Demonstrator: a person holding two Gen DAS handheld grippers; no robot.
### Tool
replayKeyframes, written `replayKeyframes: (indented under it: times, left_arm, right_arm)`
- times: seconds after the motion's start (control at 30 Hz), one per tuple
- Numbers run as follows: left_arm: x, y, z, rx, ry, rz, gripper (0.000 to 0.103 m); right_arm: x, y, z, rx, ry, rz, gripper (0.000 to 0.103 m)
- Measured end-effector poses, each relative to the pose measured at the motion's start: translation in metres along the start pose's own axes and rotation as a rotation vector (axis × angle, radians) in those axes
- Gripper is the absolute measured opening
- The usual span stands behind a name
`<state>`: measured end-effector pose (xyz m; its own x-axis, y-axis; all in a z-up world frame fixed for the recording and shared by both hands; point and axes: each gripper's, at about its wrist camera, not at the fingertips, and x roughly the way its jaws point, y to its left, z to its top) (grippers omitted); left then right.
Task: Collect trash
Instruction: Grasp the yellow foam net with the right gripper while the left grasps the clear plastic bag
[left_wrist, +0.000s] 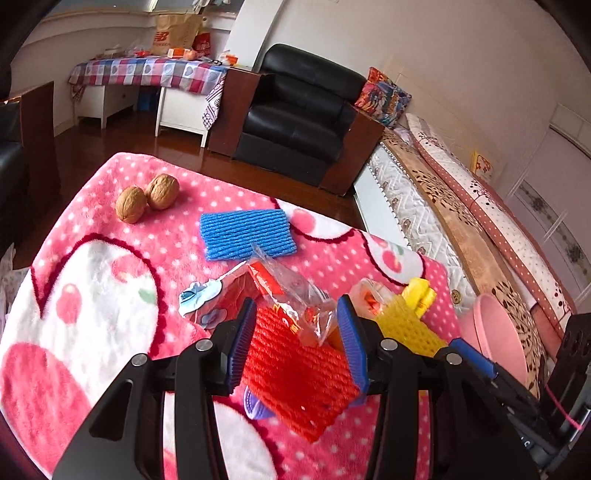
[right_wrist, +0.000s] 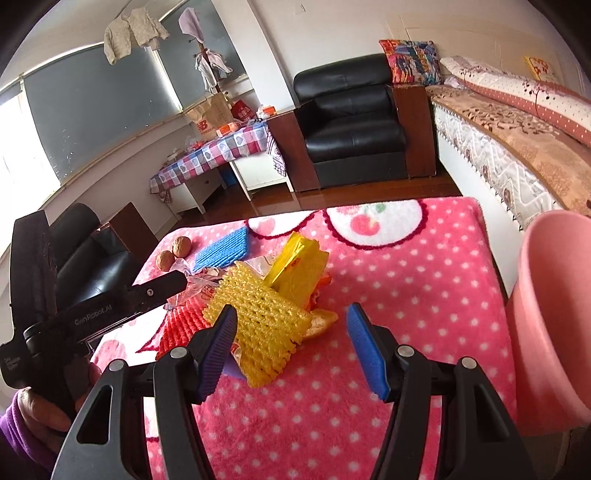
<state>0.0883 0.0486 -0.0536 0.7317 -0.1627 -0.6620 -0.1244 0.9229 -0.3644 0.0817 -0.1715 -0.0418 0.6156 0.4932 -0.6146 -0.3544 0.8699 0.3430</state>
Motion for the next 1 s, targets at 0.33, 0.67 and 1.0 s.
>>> replayKeyframes:
  times: [0.33, 0.67, 1.0]
  left_arm:
    - [0.001, -0.002, 0.000, 0.025, -0.024, -0.019, 0.018]
    - [-0.034, -0.021, -0.008, 0.124, -0.102, -0.039, 0.015]
    - [-0.068, -0.047, -0.019, 0.192, -0.160, -0.087, 0.015]
  right_arm:
    - [0.014, -0.005, -0.005, 0.034, 0.062, 0.067, 0.021]
    - [-0.021, -0.001, -0.015, 0.022, -0.001, 0.059, 0.009]
    - [-0.072, -0.010, -0.020, 0.041, -0.087, 0.032, 0.009]
